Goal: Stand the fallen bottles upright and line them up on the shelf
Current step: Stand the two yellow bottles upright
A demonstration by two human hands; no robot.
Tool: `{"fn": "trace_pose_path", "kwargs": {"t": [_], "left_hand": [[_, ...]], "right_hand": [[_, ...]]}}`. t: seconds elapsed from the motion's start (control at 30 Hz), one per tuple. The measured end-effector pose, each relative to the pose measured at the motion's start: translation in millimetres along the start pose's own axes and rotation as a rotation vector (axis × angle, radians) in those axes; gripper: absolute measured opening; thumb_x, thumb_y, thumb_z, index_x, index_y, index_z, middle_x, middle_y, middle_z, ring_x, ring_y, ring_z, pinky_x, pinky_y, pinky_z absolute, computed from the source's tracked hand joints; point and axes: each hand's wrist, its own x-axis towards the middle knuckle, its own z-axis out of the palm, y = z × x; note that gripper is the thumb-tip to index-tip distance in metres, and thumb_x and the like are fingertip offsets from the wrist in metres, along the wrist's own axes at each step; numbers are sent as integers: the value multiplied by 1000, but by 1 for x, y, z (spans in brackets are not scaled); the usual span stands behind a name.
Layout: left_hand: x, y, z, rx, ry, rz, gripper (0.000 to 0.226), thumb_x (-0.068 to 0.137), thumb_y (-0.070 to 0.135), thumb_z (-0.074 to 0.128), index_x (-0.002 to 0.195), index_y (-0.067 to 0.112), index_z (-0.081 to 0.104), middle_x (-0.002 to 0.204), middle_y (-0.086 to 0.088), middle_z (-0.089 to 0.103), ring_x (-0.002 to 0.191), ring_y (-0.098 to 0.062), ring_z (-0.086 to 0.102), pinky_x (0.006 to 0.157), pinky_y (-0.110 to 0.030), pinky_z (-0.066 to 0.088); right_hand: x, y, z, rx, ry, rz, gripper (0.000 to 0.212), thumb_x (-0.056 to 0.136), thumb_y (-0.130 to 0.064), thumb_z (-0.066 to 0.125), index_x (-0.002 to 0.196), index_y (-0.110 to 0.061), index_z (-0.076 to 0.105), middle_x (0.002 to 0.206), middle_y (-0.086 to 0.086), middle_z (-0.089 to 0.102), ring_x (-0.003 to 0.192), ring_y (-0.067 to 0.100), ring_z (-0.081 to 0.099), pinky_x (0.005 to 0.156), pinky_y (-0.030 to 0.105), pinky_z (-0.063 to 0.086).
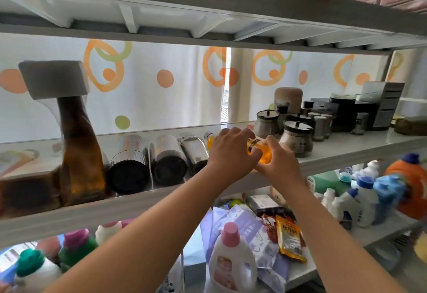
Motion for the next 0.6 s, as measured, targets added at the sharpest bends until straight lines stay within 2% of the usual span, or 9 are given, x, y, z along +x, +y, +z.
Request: {"fn": "trace_pose_path", "kwargs": {"t": [0.2, 0.37, 0.5, 0.6], "left_hand": [[8, -12, 12, 128, 3, 42, 40, 87, 39, 50, 122, 21, 58, 124, -3, 59, 118, -22, 46, 96, -35, 37], [9, -16, 16, 159, -41, 48, 41, 90, 41, 46, 123, 20, 57, 117, -6, 63, 113, -24, 51, 93, -37, 41], [22, -11, 8, 96, -4, 18, 42, 90, 42, 45, 128, 25, 50, 109, -8, 66, 108, -27, 55, 88, -40, 47], [36, -8, 3, 103, -48, -58, 44, 92, 45, 41, 134, 31, 43, 107, -12, 65, 104, -30, 56, 85, -40, 49]], "right_hand": [[-5, 2, 9, 4, 71, 17, 43, 75, -39, 71, 106, -22, 47, 103, 10, 50, 85, 27, 55, 65, 30, 44], [-14, 6, 13, 94, 136, 40, 44, 75, -34, 71, 110, -23, 47, 109, 9, 47, 86, 25, 54, 67, 34, 49], [-22, 7, 19, 120, 236, -6, 46, 75, -27, 72, 115, -16, 53, 114, 13, 48, 84, 28, 57, 63, 28, 43], [-27, 8, 23, 163, 310, -32, 44, 76, -25, 74, 112, -16, 51, 115, 15, 51, 87, 28, 58, 62, 25, 43]]}}
